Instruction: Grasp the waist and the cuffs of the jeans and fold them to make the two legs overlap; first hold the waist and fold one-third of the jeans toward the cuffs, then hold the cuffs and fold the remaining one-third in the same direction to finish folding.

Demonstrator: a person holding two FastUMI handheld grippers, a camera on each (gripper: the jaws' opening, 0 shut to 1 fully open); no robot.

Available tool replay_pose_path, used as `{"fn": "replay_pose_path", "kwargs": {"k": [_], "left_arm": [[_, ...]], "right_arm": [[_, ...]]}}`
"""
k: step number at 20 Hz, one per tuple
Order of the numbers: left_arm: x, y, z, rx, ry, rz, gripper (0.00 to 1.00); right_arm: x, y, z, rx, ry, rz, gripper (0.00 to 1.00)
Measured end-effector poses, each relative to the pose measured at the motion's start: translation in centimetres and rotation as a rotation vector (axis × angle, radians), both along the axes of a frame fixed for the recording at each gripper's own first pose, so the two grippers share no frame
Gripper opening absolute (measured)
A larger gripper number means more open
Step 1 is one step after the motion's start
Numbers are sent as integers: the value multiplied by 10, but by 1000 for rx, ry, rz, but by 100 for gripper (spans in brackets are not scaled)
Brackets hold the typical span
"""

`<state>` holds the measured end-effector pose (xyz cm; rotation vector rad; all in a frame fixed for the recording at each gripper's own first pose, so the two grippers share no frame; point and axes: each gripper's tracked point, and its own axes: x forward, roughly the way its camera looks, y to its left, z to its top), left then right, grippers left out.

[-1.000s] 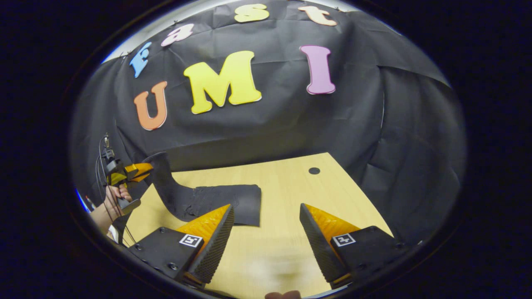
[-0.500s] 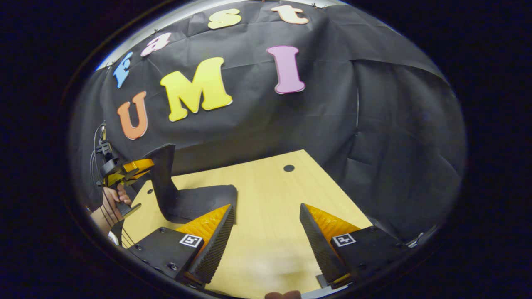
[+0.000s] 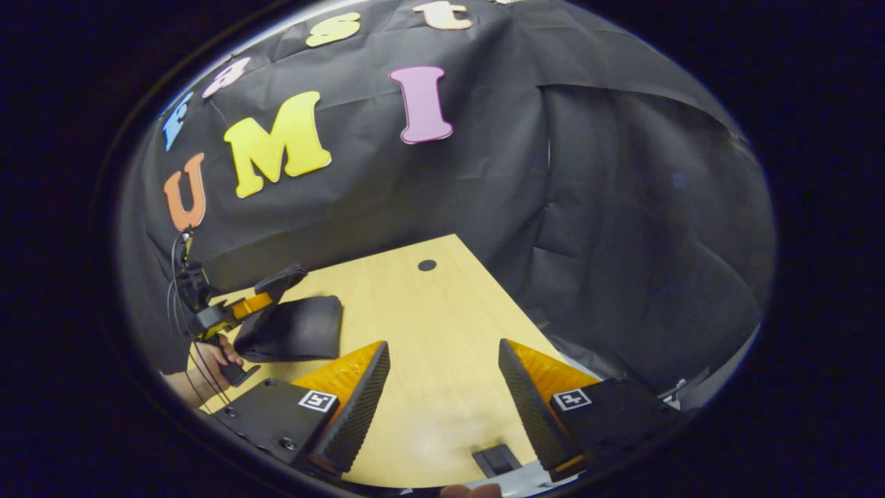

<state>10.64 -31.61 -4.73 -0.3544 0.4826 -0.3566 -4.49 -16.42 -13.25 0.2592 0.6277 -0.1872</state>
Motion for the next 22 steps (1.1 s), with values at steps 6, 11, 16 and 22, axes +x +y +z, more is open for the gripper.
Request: {"fn": "replay_pose_path", "kwargs": {"k": [6, 11, 16, 22], "left_arm": [[-4, -17, -55, 7, 102, 19, 7], [-6, -22, -64, -9, 120, 20, 13], [-8, -24, -61, -13, 120, 16, 27], [-30, -26, -40, 26, 109, -22, 100]], "right_arm": [[1, -17, -17, -21, 33, -8, 94], [7, -11, -35, 12, 50, 12, 97], [18, -8, -44, 33, 41, 31, 97], [34, 7, -44, 60, -1, 72, 97]]}}
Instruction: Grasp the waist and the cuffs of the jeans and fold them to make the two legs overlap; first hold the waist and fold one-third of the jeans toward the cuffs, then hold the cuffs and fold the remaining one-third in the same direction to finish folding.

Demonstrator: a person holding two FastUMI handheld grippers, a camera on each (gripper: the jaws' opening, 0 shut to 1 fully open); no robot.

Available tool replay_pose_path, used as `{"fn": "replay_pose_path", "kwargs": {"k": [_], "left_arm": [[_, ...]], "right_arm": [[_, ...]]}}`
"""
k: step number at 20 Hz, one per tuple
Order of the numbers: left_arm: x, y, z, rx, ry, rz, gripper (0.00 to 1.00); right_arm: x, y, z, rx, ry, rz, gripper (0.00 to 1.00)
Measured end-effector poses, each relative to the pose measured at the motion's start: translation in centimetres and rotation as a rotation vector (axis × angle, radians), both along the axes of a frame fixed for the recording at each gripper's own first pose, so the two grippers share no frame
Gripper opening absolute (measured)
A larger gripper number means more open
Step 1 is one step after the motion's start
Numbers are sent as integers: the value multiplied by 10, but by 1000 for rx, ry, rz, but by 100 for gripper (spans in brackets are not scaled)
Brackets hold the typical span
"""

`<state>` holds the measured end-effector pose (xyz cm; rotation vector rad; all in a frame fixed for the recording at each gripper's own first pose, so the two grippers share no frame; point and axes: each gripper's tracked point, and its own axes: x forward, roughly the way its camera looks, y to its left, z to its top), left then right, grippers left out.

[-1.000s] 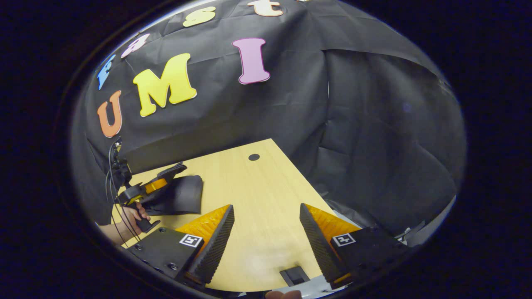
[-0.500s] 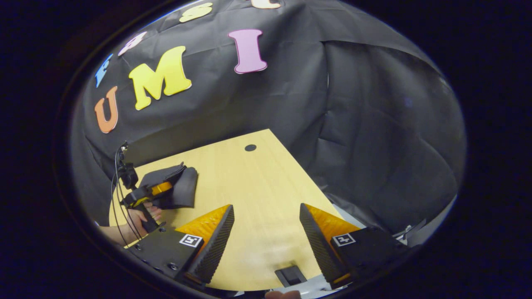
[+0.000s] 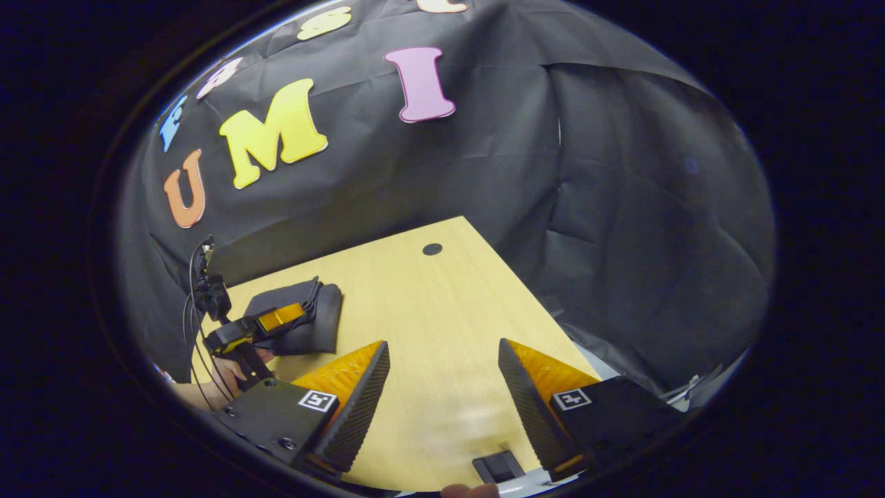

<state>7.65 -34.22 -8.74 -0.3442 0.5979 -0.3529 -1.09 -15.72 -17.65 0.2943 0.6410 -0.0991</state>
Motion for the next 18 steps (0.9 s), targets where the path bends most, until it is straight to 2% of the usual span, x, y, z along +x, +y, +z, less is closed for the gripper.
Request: {"fn": "replay_pose_path", "kwargs": {"k": [3, 4, 6, 10, 14, 16, 18], "left_arm": [[-8, 21, 29, 16, -33, 26, 100], [-11, 32, 41, 31, -54, 36, 100], [-14, 59, 79, 70, -134, 65, 100], [-27, 121, 169, 147, -340, 132, 98], [-57, 180, 250, 210, -506, 240, 98], [-80, 205, 270, 215, -552, 286, 98], [-104, 213, 277, 196, -572, 293, 98]], "right_arm": [[19, 27, 14, -51, -72, 95, 95], [28, 39, 22, -67, -105, 128, 97], [48, 68, 44, -94, -186, 188, 95], [78, 139, 107, -148, -380, 271, 97], [75, 199, 180, -203, -599, 268, 94], [62, 220, 207, -210, -699, 221, 95], [43, 237, 223, -223, -773, 196, 94]]}}
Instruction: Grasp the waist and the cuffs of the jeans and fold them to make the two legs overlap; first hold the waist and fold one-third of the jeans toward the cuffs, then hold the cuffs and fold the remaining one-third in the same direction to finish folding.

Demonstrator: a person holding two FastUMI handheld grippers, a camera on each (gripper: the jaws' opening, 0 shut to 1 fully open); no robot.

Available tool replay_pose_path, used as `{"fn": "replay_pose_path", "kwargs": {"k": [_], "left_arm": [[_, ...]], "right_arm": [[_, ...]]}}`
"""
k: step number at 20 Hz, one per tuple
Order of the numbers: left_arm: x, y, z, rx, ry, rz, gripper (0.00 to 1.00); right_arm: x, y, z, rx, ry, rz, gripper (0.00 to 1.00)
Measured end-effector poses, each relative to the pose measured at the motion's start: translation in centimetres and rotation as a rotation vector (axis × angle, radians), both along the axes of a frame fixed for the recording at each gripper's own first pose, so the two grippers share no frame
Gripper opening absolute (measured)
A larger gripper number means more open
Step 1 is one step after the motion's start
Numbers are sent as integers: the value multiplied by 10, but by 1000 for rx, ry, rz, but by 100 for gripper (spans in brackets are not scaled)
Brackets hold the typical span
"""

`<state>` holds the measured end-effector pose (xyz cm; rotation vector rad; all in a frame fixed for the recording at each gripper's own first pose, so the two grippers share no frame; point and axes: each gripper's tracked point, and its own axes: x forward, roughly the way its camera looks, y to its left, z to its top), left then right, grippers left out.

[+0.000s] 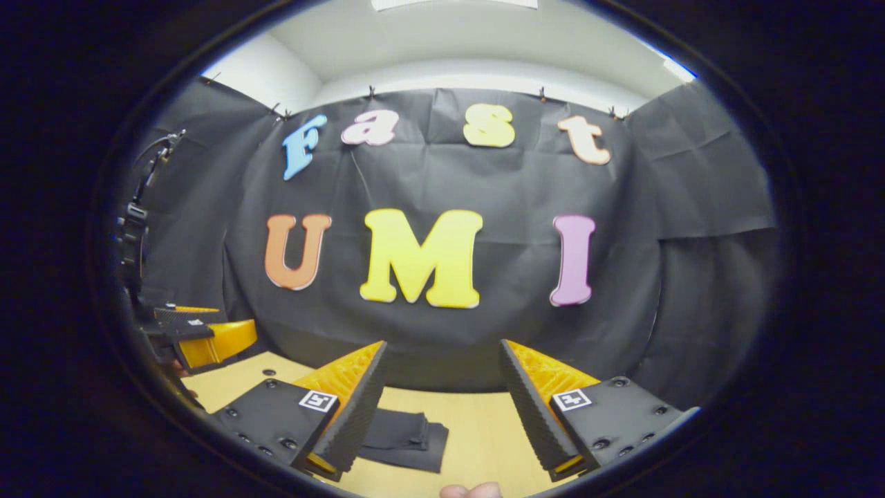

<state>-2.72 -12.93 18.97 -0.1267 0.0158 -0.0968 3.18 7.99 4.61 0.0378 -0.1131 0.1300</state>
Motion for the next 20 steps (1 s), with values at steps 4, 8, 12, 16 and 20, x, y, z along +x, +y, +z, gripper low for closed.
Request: {"fn": "replay_pose_path", "kwargs": {"k": [4, 8, 12, 16, 20], "left_arm": [[-35, 5, -8, -1, -9, -35, 98], [-62, 7, -14, 10, -1, -26, 98], [-73, -2, -11, 11, -2, -26, 98], [-76, -5, -6, 28, -3, -33, 98], [-69, -6, -4, 32, -13, -19, 98]], "right_arm": [[-36, 24, -12, -34, 9, 4, 94], [-58, 27, -25, -15, 45, 2, 95], [-65, 29, -35, 7, 80, 17, 95], [-61, 21, -34, 15, 73, 25, 94], [-49, 10, -41, 43, 106, 24, 95]]}}
